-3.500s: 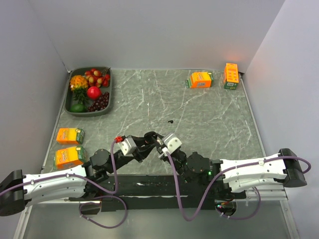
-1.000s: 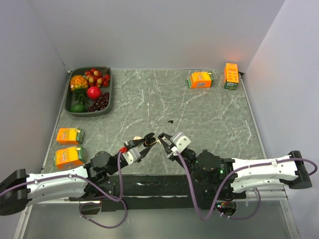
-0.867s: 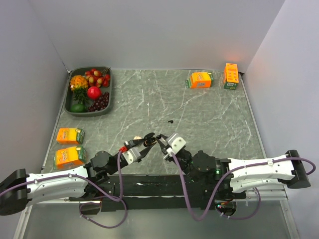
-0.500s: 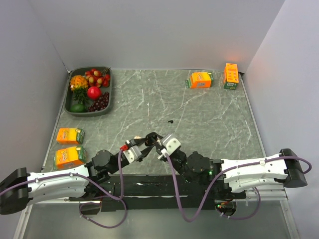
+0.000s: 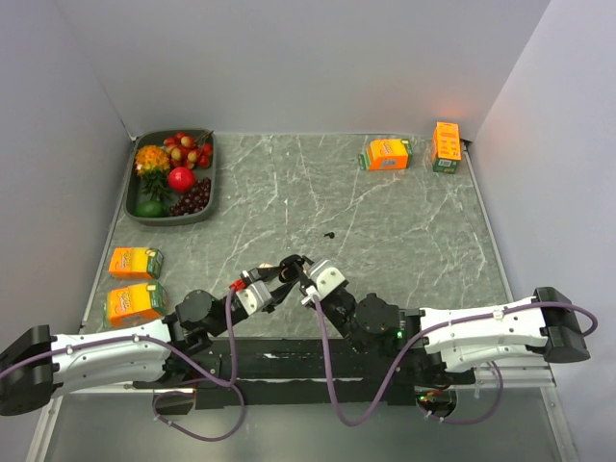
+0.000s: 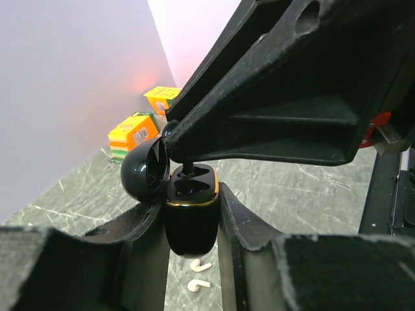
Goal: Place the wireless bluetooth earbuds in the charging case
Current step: Place the earbud in the charging case.
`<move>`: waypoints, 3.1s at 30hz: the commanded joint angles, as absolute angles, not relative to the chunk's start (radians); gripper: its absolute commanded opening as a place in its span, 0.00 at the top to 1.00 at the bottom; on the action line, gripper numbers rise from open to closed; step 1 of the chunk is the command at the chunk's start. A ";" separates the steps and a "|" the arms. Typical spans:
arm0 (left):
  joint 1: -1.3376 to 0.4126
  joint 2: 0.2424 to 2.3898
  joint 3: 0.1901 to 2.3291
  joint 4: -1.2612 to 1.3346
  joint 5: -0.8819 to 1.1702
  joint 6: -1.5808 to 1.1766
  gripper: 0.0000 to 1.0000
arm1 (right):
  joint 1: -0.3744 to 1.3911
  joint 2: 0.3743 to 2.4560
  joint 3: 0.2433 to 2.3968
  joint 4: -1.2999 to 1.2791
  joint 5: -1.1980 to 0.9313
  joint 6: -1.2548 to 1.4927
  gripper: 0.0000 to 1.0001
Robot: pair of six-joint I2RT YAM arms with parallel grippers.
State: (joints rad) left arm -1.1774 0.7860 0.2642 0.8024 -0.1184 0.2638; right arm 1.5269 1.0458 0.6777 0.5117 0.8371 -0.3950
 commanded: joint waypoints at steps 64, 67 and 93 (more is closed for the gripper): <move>-1.180 0.779 0.317 0.874 -0.124 0.198 0.99 | 1.522 0.963 0.673 0.566 0.810 -0.393 1.00; -1.180 0.785 0.321 0.870 -0.123 0.198 0.99 | 1.522 0.966 0.675 0.587 0.801 -0.405 1.00; -1.178 0.792 0.337 0.865 -0.109 0.184 0.99 | 1.522 1.061 0.637 0.686 0.865 -0.509 1.00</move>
State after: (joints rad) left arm -1.1774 0.7967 0.2886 0.8162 -0.1291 0.2111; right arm 1.5162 1.0294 0.6518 0.5999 0.8131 -0.4351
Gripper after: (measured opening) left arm 0.342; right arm 0.277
